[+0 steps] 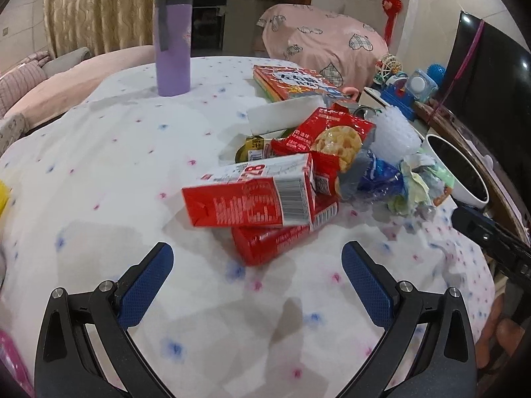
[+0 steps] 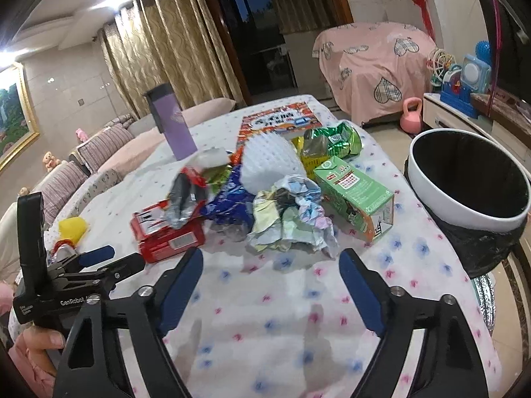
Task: Collect trash
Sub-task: 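Grasp the red can with the left tool while the right tool grasps crumpled paper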
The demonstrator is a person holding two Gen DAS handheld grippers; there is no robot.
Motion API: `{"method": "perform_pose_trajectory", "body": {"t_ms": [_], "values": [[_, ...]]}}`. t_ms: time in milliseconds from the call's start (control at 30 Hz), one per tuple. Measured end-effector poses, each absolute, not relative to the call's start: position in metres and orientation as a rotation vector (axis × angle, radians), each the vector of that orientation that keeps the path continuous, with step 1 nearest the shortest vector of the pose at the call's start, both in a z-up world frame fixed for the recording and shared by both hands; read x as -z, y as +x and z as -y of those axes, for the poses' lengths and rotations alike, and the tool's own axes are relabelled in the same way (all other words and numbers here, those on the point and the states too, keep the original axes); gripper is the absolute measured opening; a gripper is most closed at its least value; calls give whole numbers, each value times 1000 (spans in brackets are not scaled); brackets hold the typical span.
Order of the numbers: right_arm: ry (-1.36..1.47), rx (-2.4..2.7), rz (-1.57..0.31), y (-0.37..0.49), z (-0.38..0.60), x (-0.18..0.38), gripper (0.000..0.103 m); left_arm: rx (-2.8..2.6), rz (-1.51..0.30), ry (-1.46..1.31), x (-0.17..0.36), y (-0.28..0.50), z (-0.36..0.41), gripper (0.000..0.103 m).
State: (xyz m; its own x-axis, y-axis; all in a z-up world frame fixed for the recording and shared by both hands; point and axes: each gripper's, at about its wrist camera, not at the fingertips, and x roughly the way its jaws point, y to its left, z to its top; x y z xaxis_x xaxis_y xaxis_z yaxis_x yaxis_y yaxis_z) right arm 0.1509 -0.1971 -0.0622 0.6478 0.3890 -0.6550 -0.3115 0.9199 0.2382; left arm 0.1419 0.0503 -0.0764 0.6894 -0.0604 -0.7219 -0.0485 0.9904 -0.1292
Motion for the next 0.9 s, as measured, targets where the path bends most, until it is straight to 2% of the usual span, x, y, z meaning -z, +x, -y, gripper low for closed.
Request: {"method": "perform_pose_trajectory", "body": {"t_ms": [67,233,267,300,333,400,433,467,533,567,667,767,833,900], "values": [[110,-398,-788,161,197,68,74,21,-820,-142,78,149,-49,103],[117,-389,-815,183,198,76,69,71,-828,-140,80,162,-44,103],[116,-387,-818,187,198,77,66,81,-829,-136,80,163,-42,100],[114,-388,-821,190,198,78,64,91,-831,-128,80,164,-40,95],[114,-389,-827,193,197,80,57,105,-834,-114,80,164,-36,92],[118,-396,-839,199,196,83,45,123,-838,-97,81,165,-31,76],[119,-398,-843,200,195,84,38,138,-841,-94,81,164,-29,69],[117,-400,-843,200,195,85,29,158,-850,-94,81,164,-26,58],[111,-397,-843,198,195,84,14,186,-871,-89,84,163,-21,51],[111,-402,-842,197,196,84,13,194,-878,-82,85,162,-18,44],[107,-409,-841,191,197,83,8,224,-890,-58,84,158,-9,42],[118,-416,-835,184,201,80,7,248,-889,-42,80,156,-1,43],[122,-416,-831,182,204,78,7,246,-883,-16,79,157,6,47],[124,-419,-830,179,206,76,6,236,-877,1,77,159,11,62]]}}
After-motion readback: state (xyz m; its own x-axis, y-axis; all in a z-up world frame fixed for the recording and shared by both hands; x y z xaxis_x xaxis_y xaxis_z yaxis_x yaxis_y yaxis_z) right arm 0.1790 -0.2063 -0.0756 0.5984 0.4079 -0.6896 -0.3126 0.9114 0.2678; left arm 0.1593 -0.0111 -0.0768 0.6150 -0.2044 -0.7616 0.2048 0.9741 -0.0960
